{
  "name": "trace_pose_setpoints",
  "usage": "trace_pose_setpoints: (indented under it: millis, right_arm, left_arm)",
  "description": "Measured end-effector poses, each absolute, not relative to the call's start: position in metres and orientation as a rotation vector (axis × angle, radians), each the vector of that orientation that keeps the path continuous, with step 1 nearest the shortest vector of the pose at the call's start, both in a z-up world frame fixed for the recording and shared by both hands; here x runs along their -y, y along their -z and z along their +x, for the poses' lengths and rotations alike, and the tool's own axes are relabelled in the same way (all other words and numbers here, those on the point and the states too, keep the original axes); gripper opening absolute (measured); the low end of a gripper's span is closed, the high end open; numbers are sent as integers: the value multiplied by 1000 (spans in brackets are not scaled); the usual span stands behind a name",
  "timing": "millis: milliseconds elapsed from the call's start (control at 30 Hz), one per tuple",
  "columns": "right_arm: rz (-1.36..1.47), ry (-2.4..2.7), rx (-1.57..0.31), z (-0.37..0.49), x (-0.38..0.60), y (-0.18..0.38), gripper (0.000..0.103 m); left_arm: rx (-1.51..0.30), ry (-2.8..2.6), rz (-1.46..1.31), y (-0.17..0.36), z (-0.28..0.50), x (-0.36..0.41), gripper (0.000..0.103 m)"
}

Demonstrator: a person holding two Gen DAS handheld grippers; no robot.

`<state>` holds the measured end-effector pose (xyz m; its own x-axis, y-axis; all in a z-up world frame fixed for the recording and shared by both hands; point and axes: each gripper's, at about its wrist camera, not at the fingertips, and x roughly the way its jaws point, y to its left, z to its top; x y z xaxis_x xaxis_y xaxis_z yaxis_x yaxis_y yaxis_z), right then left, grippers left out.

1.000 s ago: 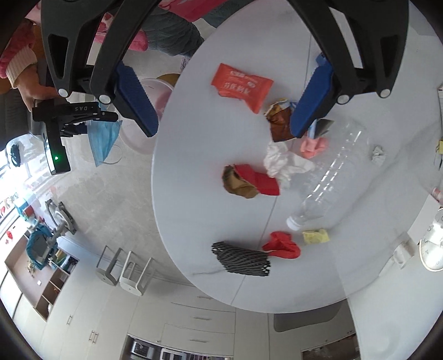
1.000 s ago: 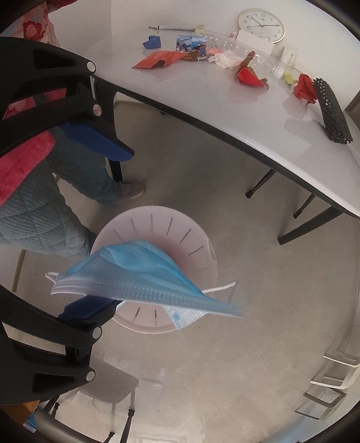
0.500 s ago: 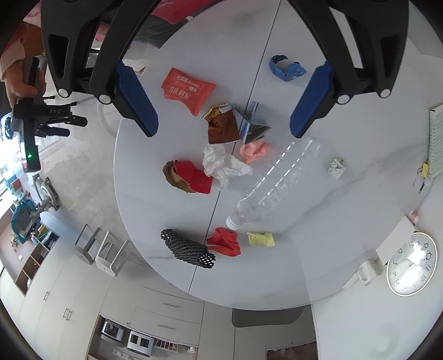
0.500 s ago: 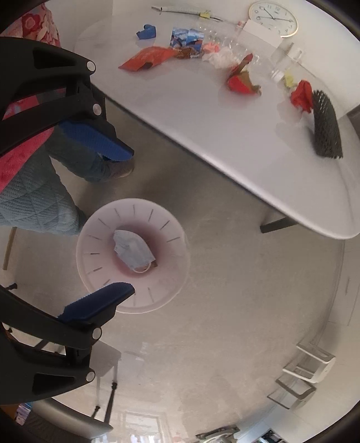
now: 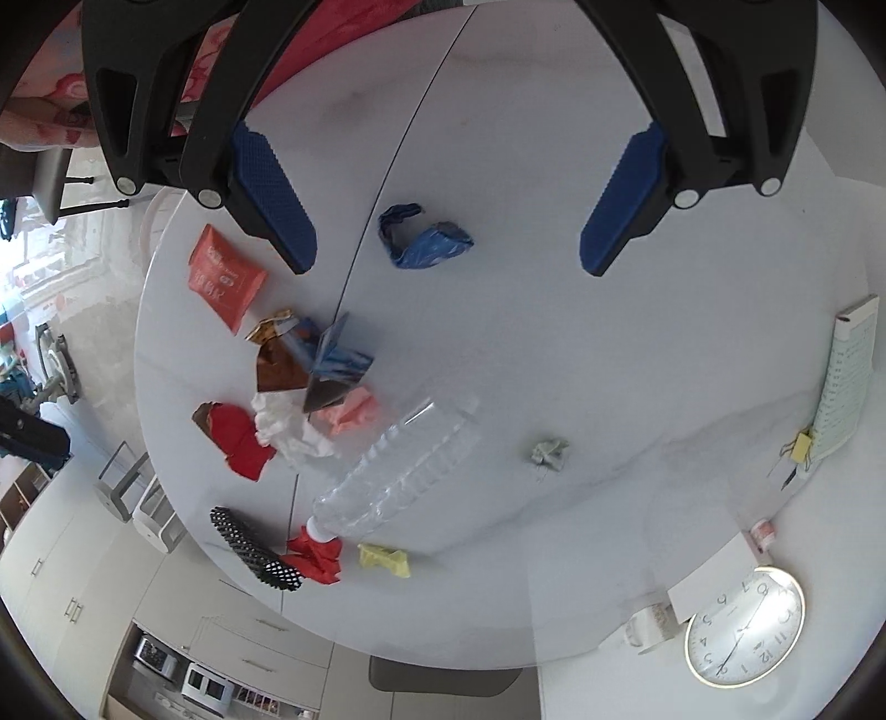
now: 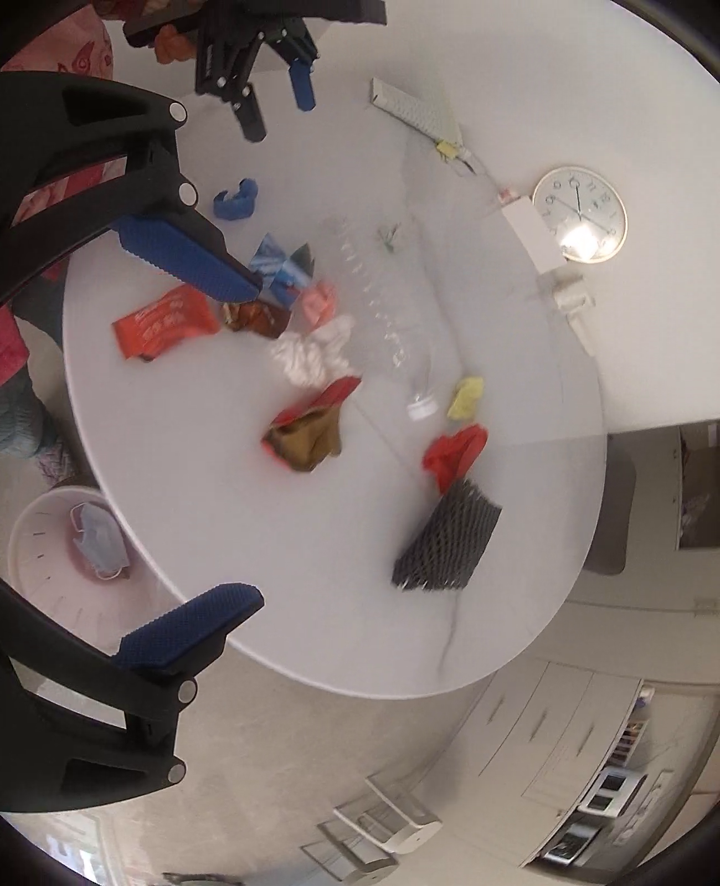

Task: Collect trash
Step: 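Lower the left tool onto the blue crumpled wrapper and grasp it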

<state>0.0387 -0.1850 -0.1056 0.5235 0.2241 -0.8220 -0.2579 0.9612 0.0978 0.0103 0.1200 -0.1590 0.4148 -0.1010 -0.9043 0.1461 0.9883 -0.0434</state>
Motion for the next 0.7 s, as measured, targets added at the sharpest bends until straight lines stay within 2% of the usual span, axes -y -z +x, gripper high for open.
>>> trace_pose_setpoints:
  millis: [200,300,533,633,700]
  right_arm:
    - [-13,-395,-973,54,129,104,101]
    - [-2,-430,-999,59,111,109,101]
    - [-27,-424,-1048,57,96,124,101]
    - [-24,-405,-1070,53,104,129,101]
    - [-9,-399,-1087,52,110,134,101]
  left_arm:
    - [-1166,184,14,186,8,-129,91]
    - [-1192,216,48,201,13,-120,84]
    - [-1252,258,78,234,23,-108,81]
    - [-1273,257,98,242,26,-105,74]
    - [-1287,252,99,247,29,-104,64]
